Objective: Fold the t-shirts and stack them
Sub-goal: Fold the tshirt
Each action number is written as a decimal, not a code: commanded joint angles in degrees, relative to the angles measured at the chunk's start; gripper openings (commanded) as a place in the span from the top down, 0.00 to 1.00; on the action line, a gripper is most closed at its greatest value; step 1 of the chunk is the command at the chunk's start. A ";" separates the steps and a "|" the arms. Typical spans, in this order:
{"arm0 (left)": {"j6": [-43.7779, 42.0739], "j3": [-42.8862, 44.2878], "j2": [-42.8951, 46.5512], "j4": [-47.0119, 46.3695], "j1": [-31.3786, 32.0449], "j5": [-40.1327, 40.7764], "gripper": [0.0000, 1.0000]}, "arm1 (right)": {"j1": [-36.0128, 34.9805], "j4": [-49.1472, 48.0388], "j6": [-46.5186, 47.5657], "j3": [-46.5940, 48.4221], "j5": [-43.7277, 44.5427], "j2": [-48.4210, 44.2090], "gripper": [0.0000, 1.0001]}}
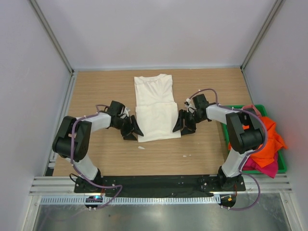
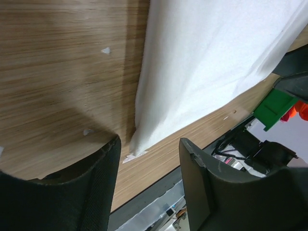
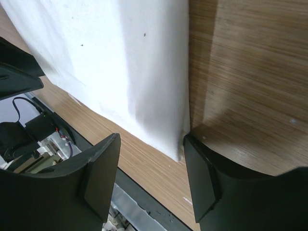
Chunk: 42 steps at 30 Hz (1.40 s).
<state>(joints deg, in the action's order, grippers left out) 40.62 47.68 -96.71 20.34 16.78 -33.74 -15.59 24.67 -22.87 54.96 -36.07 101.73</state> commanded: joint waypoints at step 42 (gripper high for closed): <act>14.20 -19.28 16.97 -6.72 2.73 -3.00 1.00 | -4.62 -4.80 -9.38 -25.24 -1.89 -17.26 0.99</act>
<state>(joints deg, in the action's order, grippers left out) 50.85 30.74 -86.04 10.55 18.59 -39.05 -20.16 12.86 -31.94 32.45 -39.83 88.40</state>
